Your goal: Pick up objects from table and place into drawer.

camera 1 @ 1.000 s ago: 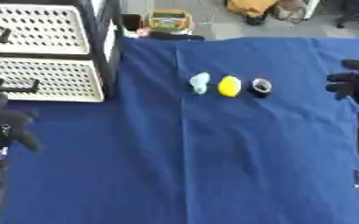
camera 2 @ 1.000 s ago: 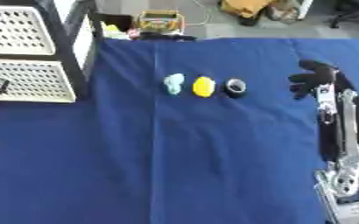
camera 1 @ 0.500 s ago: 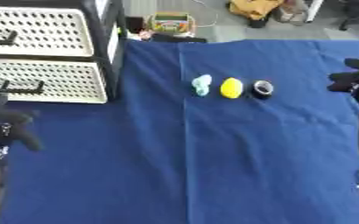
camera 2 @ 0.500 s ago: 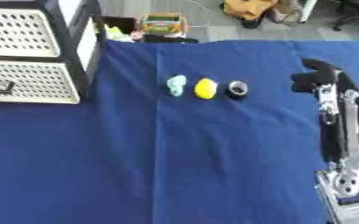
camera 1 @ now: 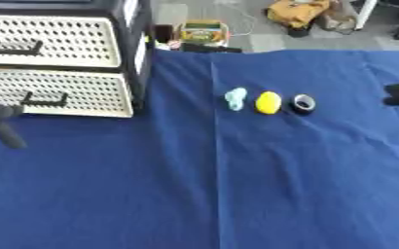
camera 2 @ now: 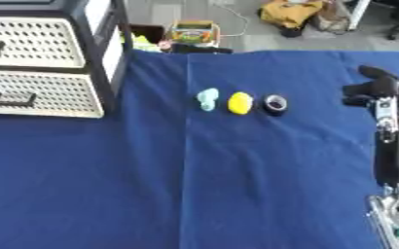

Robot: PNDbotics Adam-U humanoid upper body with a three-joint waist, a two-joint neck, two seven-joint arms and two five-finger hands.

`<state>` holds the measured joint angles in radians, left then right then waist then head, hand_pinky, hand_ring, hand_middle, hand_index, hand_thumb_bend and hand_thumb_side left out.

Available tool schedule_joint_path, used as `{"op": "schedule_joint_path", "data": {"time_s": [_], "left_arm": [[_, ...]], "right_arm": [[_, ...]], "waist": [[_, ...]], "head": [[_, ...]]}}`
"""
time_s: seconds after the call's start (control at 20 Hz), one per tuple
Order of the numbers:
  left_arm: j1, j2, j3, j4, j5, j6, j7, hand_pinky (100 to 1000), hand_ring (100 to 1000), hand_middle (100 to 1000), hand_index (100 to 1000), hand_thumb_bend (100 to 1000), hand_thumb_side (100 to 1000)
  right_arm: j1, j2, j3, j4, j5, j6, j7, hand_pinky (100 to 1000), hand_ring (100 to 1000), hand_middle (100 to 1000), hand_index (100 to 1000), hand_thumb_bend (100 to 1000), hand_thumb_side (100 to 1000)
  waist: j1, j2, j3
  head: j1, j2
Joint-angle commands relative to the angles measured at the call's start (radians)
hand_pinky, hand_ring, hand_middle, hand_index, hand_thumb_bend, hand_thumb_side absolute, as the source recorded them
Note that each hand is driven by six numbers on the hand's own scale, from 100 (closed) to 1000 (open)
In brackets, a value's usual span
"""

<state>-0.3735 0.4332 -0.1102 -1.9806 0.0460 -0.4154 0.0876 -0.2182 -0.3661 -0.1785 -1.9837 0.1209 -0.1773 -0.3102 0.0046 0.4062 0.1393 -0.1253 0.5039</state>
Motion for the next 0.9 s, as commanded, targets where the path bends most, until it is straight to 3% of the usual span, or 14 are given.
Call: {"op": "schedule_joint_path", "data": {"time_s": [0.05, 0.4, 0.75, 0.9], "left_arm": [[-0.019, 0.116, 0.026, -0.019, -0.068, -0.022, 0.041, 738, 442, 592, 840, 100, 761], [-0.023, 0.377, 0.052, -0.019, -0.225, 0.029, 0.019, 754, 456, 592, 844, 100, 727], [-0.044, 0.554, 0.069, -0.019, -0.328, 0.103, -0.028, 727, 474, 585, 859, 100, 684], [-0.075, 0.62, 0.068, -0.019, -0.363, 0.126, -0.096, 735, 478, 565, 863, 100, 696]], "right_arm": [[-0.001, -0.031, -0.011, -0.016, -0.002, -0.002, -0.006, 606, 664, 510, 785, 100, 942], [0.005, -0.044, -0.014, -0.016, 0.009, -0.003, -0.015, 605, 663, 508, 784, 100, 942], [0.008, -0.053, -0.022, -0.016, 0.017, -0.008, -0.028, 604, 663, 505, 782, 100, 941], [0.011, -0.057, -0.024, -0.016, 0.021, -0.009, -0.034, 604, 663, 505, 781, 100, 941]], "waist": [[0.002, -0.025, 0.001], [0.012, -0.022, 0.005], [0.013, -0.023, 0.004], [0.013, -0.023, 0.004]], "head": [[0.017, -0.003], [-0.002, -0.013], [0.008, -0.018], [0.014, -0.022]]}}
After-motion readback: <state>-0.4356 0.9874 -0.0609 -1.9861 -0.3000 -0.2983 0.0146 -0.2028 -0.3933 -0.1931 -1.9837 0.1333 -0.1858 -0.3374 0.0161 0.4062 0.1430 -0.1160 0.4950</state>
